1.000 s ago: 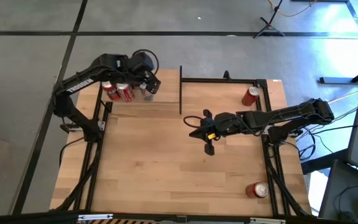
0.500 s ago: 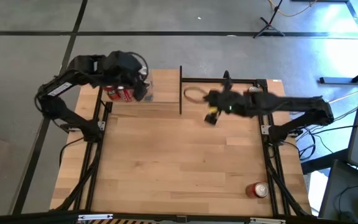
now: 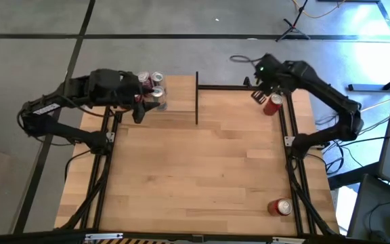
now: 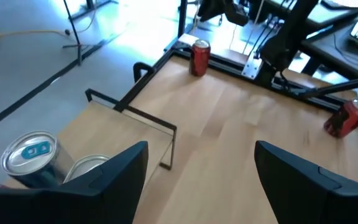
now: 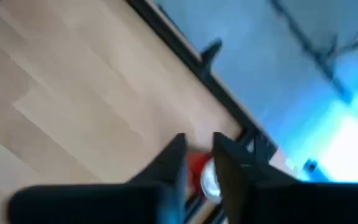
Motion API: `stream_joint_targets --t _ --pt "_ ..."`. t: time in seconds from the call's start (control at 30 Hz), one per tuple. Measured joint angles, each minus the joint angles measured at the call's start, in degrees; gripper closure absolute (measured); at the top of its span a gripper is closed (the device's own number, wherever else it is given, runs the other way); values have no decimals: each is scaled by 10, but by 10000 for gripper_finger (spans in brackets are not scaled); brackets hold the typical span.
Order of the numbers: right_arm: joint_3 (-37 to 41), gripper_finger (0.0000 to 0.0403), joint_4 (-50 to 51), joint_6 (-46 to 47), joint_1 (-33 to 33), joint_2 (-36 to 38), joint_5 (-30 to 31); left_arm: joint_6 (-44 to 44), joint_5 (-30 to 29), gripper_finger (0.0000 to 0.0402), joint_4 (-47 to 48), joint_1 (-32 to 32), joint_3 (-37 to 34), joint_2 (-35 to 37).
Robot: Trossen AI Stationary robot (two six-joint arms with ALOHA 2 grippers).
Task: Place canned beverage on shelf
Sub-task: Put the top red-black soda can on the shelf
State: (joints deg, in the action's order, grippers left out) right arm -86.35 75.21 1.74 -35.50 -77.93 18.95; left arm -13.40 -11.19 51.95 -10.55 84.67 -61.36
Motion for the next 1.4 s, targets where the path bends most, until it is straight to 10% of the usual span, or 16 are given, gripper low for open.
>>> stream_joint_targets --t 0.47,1.4 --pt "0 12 18 -7 -203 -47 -85 -15 6 119 -28 0 -16 -5" --pt "0 57 143 82 -204 -224 -40 5 64 119 -27 0 -16 -5"
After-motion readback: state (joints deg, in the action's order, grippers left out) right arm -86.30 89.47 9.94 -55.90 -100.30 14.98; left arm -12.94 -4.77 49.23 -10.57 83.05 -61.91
